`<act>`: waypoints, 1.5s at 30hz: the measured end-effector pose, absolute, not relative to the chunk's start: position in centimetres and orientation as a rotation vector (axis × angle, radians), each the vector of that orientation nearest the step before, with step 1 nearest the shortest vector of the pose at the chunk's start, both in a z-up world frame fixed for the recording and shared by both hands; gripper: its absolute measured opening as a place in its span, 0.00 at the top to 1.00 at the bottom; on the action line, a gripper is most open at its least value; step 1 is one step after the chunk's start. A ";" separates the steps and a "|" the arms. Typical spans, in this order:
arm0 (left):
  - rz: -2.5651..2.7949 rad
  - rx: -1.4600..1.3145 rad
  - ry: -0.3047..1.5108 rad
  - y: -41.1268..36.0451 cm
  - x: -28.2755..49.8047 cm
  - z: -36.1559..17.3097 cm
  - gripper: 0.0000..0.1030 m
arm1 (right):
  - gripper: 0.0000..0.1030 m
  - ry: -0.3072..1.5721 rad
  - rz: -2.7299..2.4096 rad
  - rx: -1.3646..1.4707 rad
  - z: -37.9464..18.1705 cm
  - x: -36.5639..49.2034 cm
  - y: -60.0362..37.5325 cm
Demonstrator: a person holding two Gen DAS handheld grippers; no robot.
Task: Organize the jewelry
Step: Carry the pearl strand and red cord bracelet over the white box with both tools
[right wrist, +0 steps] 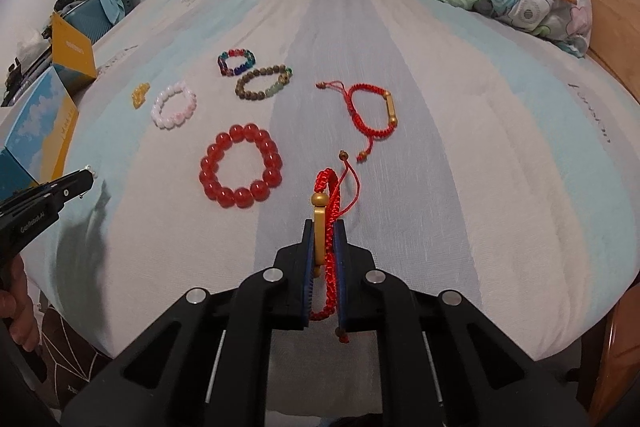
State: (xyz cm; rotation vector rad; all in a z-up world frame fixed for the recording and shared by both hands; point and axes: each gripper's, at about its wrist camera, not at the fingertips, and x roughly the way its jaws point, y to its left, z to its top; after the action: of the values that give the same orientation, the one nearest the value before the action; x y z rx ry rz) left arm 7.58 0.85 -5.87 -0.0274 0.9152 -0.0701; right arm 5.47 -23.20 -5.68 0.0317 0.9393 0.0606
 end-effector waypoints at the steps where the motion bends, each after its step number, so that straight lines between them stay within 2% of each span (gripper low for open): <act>1: -0.071 -0.024 0.912 0.9 7.6 -5.6 0.90 | 0.92 0.936 0.063 0.029 -5.4 5.5 -23.1; 23: -0.044 -0.054 0.816 5.3 8.6 2.9 0.90 | 0.92 0.805 0.135 -0.082 2.8 10.5 -16.6; 34: 0.093 -0.063 0.752 12.0 7.4 7.8 0.90 | 0.92 0.759 0.289 -0.149 7.5 12.3 -6.0; 45: 0.271 -0.110 0.758 22.0 3.8 9.5 0.90 | 0.92 0.748 0.501 -0.223 10.2 11.1 7.7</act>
State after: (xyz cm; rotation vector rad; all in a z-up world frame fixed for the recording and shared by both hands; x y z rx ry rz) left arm 3.80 21.99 9.50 -0.1104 0.7583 0.2715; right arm 11.10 7.70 10.22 -0.2227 0.7476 0.5005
